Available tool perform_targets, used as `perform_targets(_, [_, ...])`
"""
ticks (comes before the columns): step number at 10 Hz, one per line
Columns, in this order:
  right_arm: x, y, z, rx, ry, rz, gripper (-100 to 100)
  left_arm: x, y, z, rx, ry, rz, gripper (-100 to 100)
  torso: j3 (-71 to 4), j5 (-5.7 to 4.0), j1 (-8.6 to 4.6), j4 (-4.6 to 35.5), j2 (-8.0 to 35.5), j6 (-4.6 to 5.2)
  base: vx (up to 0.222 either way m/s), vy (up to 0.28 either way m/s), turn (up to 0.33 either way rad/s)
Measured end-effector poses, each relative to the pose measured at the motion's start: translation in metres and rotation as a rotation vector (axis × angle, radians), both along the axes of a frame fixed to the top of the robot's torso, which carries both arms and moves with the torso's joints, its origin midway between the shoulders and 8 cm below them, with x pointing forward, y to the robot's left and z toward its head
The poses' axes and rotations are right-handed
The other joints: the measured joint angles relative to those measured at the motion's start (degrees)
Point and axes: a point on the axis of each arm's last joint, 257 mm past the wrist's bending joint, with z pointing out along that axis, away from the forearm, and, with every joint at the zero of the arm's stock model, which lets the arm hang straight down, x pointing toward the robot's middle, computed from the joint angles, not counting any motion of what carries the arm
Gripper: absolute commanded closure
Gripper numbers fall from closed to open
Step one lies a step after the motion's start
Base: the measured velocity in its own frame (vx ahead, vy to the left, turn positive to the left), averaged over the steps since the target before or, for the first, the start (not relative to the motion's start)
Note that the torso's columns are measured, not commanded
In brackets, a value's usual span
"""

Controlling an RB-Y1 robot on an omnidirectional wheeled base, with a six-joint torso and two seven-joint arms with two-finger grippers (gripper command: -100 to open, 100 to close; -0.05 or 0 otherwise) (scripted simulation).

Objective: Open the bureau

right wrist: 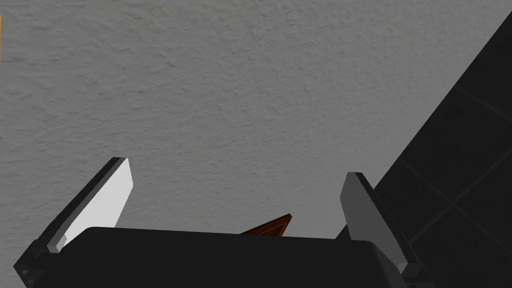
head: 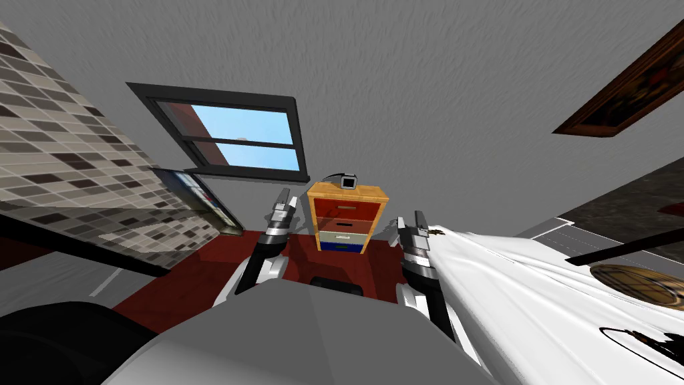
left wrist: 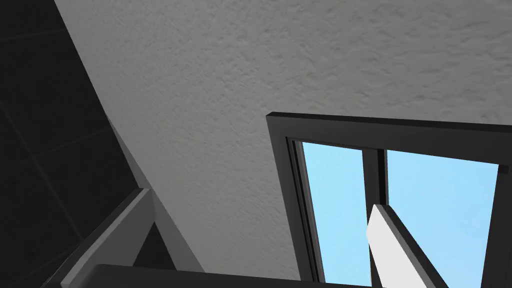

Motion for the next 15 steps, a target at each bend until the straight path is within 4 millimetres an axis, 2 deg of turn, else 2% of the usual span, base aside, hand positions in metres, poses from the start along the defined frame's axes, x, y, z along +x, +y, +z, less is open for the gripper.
perform_targets(2, [0.0, 0.0, 0.0, 0.0, 0.0, 0.0, 0, 0.0, 0.0, 0.0, 0.0, 0.0, 0.0, 0, -12.0, 0.0, 0.0, 6.0, 6.0, 0.0, 0.0, 0.0, 0.0])
perform_targets(9, [0.0, 0.0, 0.0, 0.0, 0.0, 0.0, 0, 0.0, 0.0, 0.0, 0.0, 0.0, 0.0, 0, -70.7, 0.0, 0.0, 35.4, 35.4, 0.0, 0.0, 0.0, 0.0])
perform_targets(10, [0.0, 0.0, 0.0, 0.0, 0.0, 0.0, -100, 0.0, 0.0, 0.0, 0.0, 0.0, 0.0, 0, -79.2, 0.0, 0.0, 39.6, 39.6, 0.0, 0.013, 0.028, 0.009])
perform_targets(12, [0.004, 0.006, -0.005, -0.087, 0.02, 0.002, -100, 0.0, 0.0, 0.0, 0.0, 0.0, 0.0, 0, -84.3, 0.05, 0.17, 42.0, 42.1, 0.0, 0.009, 0.069, 0.006])
perform_targets(15, [0.011, 0.011, -0.012, -0.232, 0.048, -0.02, -100, 0.0, 0.0, 0.0, 0.0, 0.0, 0.0, 0, -84.6, 0.0, 0.01, 42.3, 42.3, 0.0, 0.018, 0.084, 0.01])
